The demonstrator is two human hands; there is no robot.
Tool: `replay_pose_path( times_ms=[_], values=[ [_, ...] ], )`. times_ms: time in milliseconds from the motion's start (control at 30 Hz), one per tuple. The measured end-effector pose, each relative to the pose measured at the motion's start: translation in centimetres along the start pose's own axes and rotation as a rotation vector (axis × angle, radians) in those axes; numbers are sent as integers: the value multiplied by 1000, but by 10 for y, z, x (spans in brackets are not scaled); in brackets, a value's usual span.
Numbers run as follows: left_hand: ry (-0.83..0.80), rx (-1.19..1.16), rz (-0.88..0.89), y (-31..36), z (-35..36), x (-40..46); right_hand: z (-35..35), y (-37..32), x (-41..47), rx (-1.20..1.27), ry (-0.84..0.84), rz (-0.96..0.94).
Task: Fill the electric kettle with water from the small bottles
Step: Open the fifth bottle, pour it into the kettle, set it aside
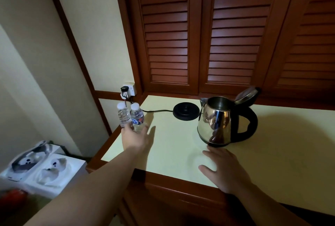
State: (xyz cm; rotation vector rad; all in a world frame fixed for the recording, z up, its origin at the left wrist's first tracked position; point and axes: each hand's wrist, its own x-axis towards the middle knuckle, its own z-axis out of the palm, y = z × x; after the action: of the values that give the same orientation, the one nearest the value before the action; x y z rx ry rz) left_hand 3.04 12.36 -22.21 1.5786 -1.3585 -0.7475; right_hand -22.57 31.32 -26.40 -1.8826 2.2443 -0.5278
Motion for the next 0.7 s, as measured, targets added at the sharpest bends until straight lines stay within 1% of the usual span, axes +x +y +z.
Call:
replay_pose_path(
  times_ms=[167, 400, 567, 700],
  values=[
    [-74, 5, -45, -3, 16, 9, -1, 1, 1, 32, -9, 16],
    [-263, -5, 38, 2, 31, 20, 0, 2, 4, 44, -17, 37],
    [-458, -170, 85, -8, 35, 15, -1, 3, 4, 61, -11, 39],
    [-630, -266, 135, -12, 40, 0, -6, 1, 4, 158, 2, 91]
  ],
)
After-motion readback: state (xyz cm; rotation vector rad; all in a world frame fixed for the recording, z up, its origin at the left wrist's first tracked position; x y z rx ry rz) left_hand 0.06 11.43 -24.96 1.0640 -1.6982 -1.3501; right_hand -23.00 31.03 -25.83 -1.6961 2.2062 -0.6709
